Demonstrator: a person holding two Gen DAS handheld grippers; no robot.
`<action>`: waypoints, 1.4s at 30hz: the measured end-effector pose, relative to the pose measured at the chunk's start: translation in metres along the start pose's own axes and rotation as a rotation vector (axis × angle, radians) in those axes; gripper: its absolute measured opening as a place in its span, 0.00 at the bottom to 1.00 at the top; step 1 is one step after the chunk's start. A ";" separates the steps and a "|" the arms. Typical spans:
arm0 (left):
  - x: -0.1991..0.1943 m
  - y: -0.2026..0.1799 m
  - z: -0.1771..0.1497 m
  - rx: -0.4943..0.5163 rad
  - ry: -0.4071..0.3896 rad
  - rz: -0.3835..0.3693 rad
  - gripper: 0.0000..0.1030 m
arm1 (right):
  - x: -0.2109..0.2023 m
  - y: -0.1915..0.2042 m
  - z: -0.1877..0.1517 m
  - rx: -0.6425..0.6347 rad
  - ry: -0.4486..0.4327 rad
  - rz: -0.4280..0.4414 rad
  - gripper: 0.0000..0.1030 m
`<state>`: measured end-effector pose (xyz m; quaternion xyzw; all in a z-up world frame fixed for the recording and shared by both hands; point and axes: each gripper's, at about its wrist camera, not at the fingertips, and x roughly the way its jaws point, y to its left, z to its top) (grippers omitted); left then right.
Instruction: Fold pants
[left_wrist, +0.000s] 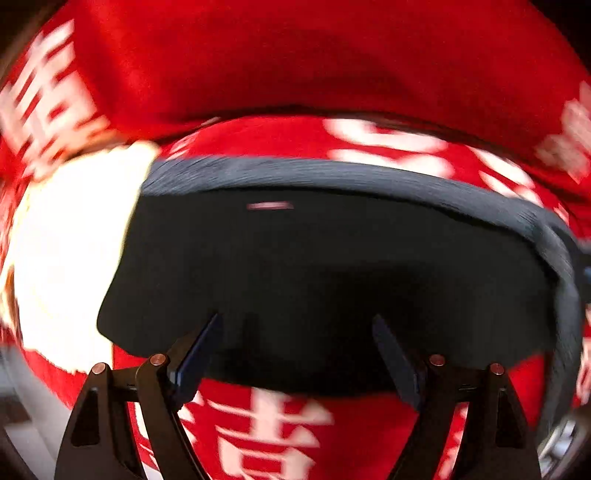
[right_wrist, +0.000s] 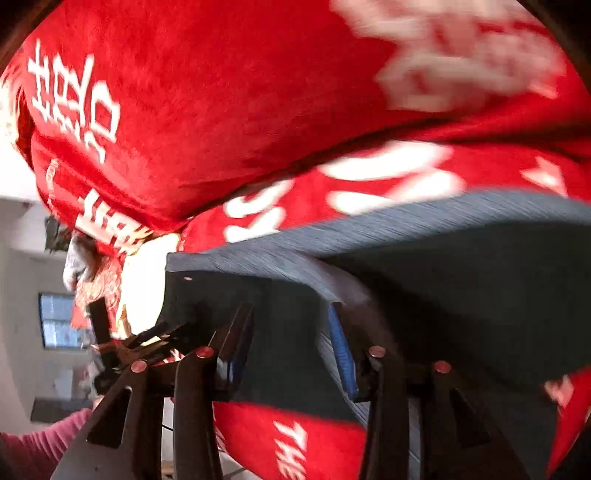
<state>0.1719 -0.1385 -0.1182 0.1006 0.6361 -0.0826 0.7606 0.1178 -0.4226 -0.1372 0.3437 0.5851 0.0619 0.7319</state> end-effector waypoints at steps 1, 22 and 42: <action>-0.008 -0.017 -0.003 0.039 -0.002 -0.028 0.82 | -0.014 -0.017 -0.014 0.050 -0.005 -0.009 0.44; 0.023 -0.271 -0.026 0.400 0.103 -0.387 0.82 | -0.081 -0.192 -0.278 0.644 -0.164 -0.025 0.51; -0.005 -0.299 0.073 0.137 0.013 -0.309 0.40 | -0.191 -0.220 -0.022 0.334 -0.172 0.185 0.13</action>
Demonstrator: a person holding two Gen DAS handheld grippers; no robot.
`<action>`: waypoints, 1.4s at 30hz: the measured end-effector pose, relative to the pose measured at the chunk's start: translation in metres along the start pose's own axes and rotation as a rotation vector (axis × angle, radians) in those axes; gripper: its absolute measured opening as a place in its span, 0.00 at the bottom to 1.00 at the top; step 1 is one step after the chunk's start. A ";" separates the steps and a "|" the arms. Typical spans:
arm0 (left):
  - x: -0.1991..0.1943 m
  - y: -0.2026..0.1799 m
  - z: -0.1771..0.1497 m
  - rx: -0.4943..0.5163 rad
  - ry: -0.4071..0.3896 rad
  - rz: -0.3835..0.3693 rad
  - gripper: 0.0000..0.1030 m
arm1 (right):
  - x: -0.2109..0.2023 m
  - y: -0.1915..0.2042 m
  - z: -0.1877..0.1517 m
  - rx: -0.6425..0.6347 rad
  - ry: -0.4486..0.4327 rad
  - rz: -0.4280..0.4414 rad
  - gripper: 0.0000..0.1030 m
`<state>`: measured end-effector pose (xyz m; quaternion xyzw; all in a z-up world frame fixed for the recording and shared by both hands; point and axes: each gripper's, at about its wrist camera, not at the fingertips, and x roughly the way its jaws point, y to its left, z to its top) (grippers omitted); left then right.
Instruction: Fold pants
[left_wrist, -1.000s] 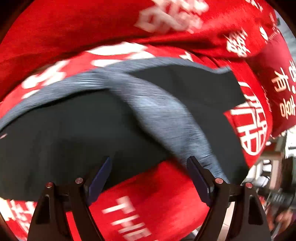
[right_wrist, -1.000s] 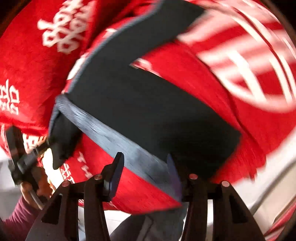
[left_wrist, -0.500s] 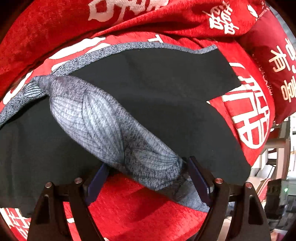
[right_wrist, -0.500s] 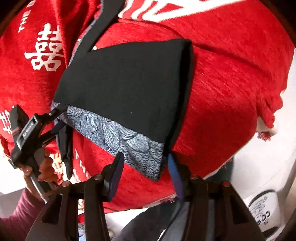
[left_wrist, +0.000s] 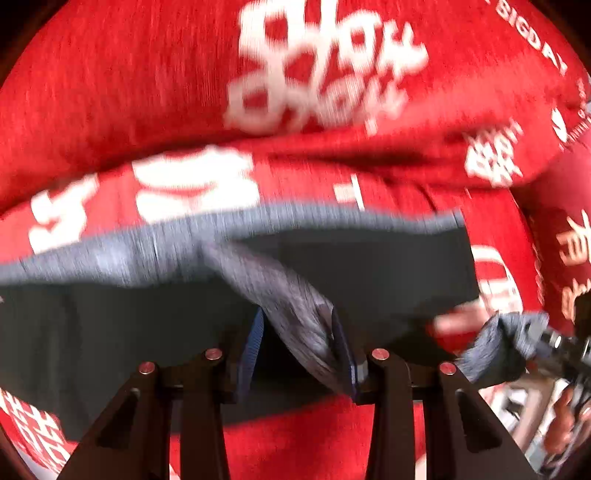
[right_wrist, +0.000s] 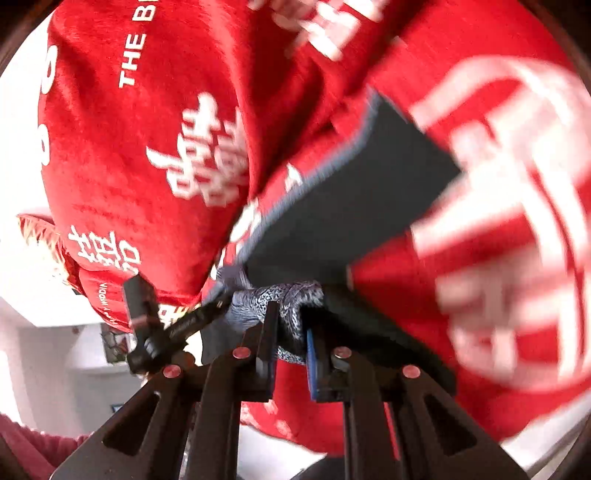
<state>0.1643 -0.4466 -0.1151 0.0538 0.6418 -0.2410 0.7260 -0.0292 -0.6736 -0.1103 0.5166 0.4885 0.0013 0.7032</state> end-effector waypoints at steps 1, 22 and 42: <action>0.000 -0.002 0.009 -0.003 -0.018 0.020 0.47 | 0.006 0.004 0.022 -0.011 0.003 -0.018 0.13; 0.043 0.042 -0.013 -0.069 0.073 0.309 0.81 | 0.028 -0.047 0.052 0.079 0.018 -0.185 0.61; 0.068 0.047 -0.020 -0.094 0.094 0.319 0.84 | 0.019 -0.112 0.028 0.257 -0.046 -0.131 0.33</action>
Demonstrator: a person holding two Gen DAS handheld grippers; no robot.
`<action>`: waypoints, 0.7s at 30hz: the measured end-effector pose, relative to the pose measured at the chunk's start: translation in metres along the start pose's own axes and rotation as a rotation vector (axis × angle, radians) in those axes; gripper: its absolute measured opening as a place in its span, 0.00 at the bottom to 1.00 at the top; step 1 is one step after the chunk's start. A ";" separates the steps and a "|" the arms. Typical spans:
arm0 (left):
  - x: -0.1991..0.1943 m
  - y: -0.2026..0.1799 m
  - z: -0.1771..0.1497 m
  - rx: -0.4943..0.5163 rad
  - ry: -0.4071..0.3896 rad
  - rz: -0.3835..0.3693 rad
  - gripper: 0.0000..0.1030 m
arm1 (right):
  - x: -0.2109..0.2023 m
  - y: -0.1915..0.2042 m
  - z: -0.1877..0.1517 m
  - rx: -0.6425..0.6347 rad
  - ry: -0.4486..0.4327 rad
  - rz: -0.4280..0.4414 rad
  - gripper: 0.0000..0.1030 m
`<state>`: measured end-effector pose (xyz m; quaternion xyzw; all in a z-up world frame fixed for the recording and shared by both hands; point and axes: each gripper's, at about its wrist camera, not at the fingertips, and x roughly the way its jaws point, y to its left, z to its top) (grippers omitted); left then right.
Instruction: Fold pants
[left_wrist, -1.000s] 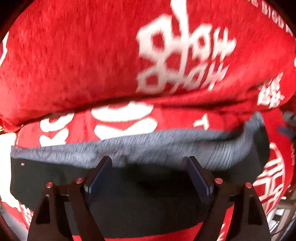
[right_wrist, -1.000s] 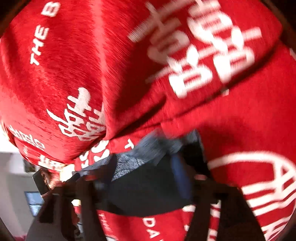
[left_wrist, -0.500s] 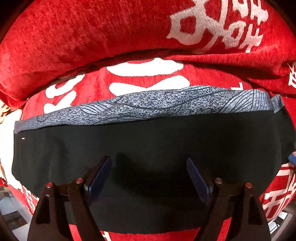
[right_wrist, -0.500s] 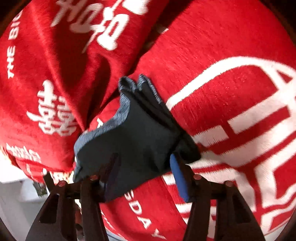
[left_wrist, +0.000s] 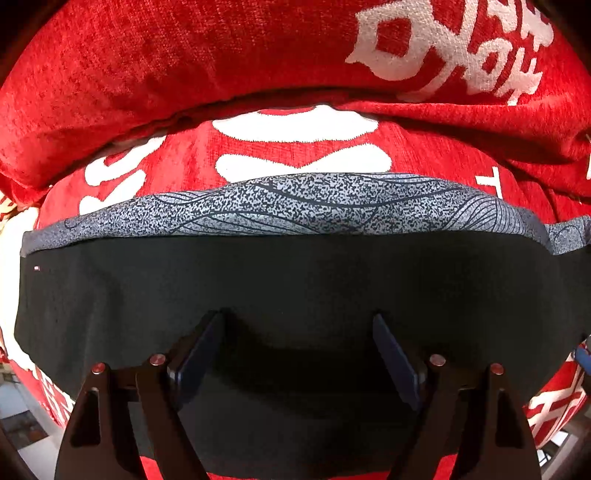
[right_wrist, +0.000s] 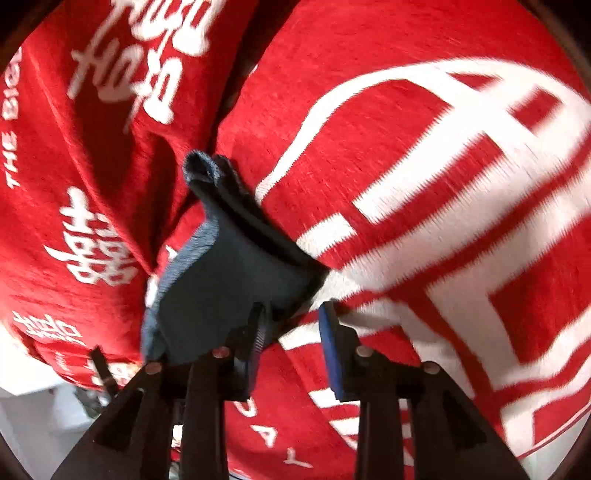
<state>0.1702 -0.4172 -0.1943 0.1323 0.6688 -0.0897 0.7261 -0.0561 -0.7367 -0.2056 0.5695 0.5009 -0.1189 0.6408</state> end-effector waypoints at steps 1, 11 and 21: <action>0.002 0.002 0.000 0.002 -0.002 0.010 0.87 | 0.003 -0.005 -0.003 0.018 0.011 0.025 0.33; 0.013 0.014 0.007 -0.016 0.012 -0.002 0.88 | 0.049 0.007 0.012 -0.009 -0.014 0.147 0.31; 0.012 0.013 0.006 -0.022 0.021 0.007 0.88 | 0.009 0.051 0.013 -0.175 0.003 0.102 0.11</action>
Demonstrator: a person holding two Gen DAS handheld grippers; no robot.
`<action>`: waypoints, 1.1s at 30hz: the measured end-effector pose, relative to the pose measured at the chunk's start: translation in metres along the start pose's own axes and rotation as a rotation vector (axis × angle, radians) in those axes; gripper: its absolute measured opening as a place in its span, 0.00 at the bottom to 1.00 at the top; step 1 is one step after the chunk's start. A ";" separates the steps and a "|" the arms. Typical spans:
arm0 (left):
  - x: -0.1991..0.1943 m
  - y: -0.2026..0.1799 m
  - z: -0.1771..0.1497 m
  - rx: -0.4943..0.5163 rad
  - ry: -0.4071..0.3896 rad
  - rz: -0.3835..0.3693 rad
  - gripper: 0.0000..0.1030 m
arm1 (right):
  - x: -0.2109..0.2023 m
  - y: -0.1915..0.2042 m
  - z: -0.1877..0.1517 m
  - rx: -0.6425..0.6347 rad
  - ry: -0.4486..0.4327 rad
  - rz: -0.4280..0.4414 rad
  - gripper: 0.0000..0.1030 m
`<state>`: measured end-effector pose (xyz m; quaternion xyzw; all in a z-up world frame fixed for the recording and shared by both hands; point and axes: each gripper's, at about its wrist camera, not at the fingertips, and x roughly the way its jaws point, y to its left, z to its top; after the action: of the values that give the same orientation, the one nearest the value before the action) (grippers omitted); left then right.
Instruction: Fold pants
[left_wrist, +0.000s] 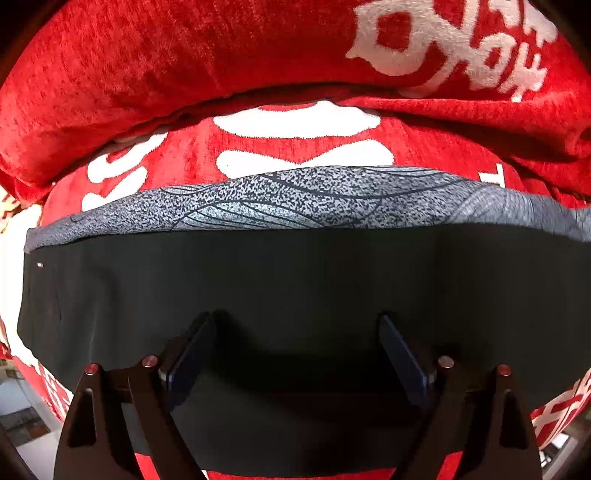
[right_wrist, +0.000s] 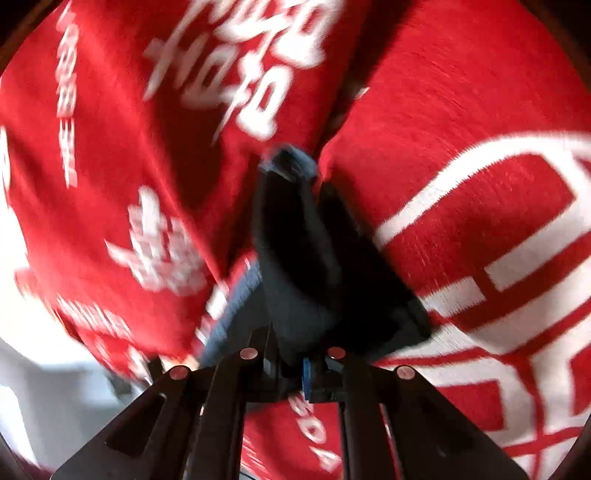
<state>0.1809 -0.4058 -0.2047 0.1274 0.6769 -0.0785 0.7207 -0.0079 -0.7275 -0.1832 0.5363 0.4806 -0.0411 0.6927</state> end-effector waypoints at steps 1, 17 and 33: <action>0.001 0.000 0.000 -0.008 0.002 -0.005 0.88 | 0.002 -0.010 -0.005 0.038 0.024 -0.016 0.11; -0.021 0.057 0.010 -0.070 -0.063 0.002 0.92 | -0.009 -0.082 -0.025 0.300 -0.060 0.037 0.19; 0.016 0.135 -0.015 -0.205 0.031 0.159 0.92 | -0.028 -0.023 0.001 0.172 -0.168 -0.072 0.05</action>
<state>0.2060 -0.2712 -0.2113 0.1076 0.6801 0.0505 0.7234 -0.0356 -0.7508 -0.1795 0.5706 0.4346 -0.1516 0.6801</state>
